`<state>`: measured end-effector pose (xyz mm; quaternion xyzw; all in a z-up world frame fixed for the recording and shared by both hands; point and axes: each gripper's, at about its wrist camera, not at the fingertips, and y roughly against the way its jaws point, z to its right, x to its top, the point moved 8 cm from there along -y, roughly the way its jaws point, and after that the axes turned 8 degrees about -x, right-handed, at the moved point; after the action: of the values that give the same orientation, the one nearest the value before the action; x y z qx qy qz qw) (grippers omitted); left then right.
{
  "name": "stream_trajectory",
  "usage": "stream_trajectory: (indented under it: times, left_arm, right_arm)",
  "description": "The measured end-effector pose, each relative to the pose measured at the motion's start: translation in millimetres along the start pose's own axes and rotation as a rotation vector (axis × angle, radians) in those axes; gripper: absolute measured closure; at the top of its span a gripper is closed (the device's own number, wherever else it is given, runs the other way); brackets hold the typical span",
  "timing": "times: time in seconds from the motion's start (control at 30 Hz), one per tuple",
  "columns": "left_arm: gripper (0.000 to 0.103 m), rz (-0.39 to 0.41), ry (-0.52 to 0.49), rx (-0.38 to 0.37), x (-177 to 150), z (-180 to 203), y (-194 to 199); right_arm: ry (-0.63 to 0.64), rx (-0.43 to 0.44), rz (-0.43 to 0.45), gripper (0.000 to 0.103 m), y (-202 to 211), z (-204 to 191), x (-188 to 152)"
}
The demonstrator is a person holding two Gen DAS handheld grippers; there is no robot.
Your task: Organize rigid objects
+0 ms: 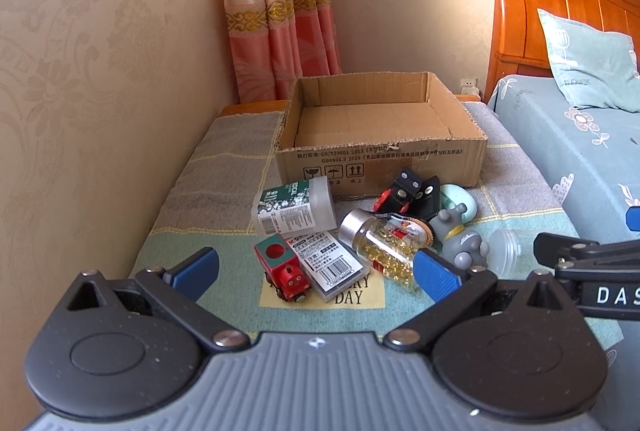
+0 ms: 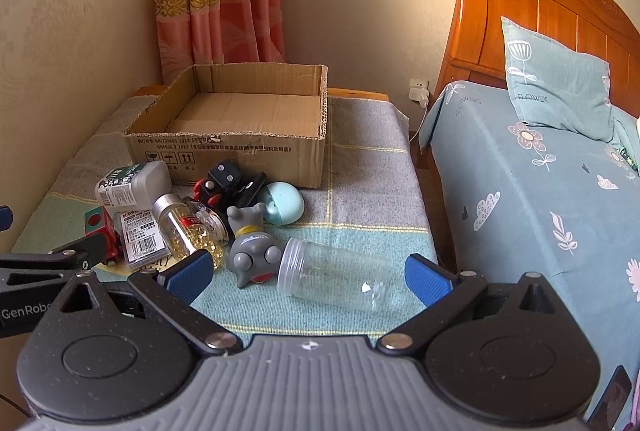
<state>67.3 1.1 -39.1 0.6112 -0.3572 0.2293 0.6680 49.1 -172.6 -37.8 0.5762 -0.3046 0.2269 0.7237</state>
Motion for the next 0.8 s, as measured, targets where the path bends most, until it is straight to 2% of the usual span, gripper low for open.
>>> stream_trajectory:
  times: [0.27, 0.43, 0.57, 0.7, 0.8]
  left_arm:
    - [0.001, -0.004, -0.025, -0.029, 1, -2, -12]
    - [0.001, 0.002, -0.026, -0.091, 1, -7, -21]
    - [0.001, -0.001, -0.053, -0.102, -2, -17, -30]
    - [0.001, 0.007, -0.071, -0.1, -6, -33, -42]
    - [0.001, 0.001, -0.08, -0.111, -12, -43, -51]
  right_arm:
    - [0.016, 0.001, -0.01, 0.0, -8, -5, 2]
    - [0.019, 0.024, -0.003, 0.0, -13, -8, 6]
    - [0.009, 0.027, 0.011, 0.0, -19, 1, 10]
    - [-0.021, -0.01, -0.026, 0.0, -36, 21, 4]
    - [-0.055, -0.03, -0.085, 0.0, -54, 36, -6]
